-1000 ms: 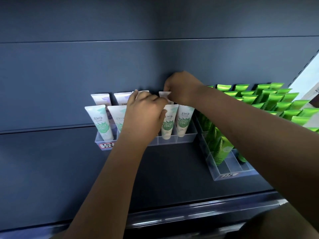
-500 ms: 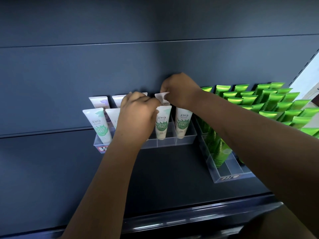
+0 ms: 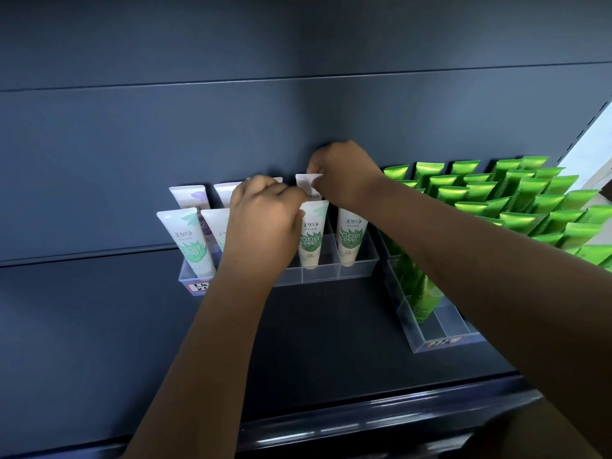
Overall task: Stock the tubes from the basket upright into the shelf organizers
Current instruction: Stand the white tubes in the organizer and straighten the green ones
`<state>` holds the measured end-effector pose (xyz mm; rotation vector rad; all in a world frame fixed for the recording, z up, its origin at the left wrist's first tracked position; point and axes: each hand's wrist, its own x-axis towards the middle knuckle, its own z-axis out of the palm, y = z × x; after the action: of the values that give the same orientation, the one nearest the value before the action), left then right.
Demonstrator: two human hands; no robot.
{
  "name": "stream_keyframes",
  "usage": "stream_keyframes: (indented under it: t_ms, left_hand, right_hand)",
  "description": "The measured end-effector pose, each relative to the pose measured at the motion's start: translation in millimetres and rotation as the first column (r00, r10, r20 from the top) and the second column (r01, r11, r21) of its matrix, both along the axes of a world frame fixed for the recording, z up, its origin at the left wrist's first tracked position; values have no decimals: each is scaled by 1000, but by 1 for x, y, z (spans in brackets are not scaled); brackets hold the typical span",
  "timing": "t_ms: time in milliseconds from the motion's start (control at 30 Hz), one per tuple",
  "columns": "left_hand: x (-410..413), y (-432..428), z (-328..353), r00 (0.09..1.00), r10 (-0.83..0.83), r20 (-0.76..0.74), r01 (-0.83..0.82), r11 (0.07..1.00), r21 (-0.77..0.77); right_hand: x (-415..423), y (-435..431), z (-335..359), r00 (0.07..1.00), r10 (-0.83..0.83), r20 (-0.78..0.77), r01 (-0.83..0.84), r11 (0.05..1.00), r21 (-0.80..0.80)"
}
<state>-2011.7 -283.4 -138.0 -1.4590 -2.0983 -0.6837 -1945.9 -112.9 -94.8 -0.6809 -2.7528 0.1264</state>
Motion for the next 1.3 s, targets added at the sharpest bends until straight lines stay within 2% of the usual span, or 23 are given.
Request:
stream_keyframes:
  t_ms: [400,600,733,900,1133,1300]
  left_hand:
    - [2,-1,3,1000,3,15,-2,1000,-19]
    - [7,-2,7,999,-41,-29,42,999,29]
    - [14,5,9,999,-35,-11,35,999,34]
    - [33,20,12,998,-62,0,62,997,48]
    - [51,37,7,994,-109,-12,109,994,-1]
    - [51,43,7,997,-74,1,74,997,-10]
  right_hand:
    - [-5,-2,1,999,30,16,-29,1000,-8]
    - [2,0,6,999,37,29,-36,999,-23]
    - [15,11,15,1000,-29,-10,28,999,-39]
    - [38,24,22,996,-72,60,71,997,13]
    - [52,28,26,985,-45,167,40,999,35]
    - [52,29,21,983,-6,186,0,1000,28]
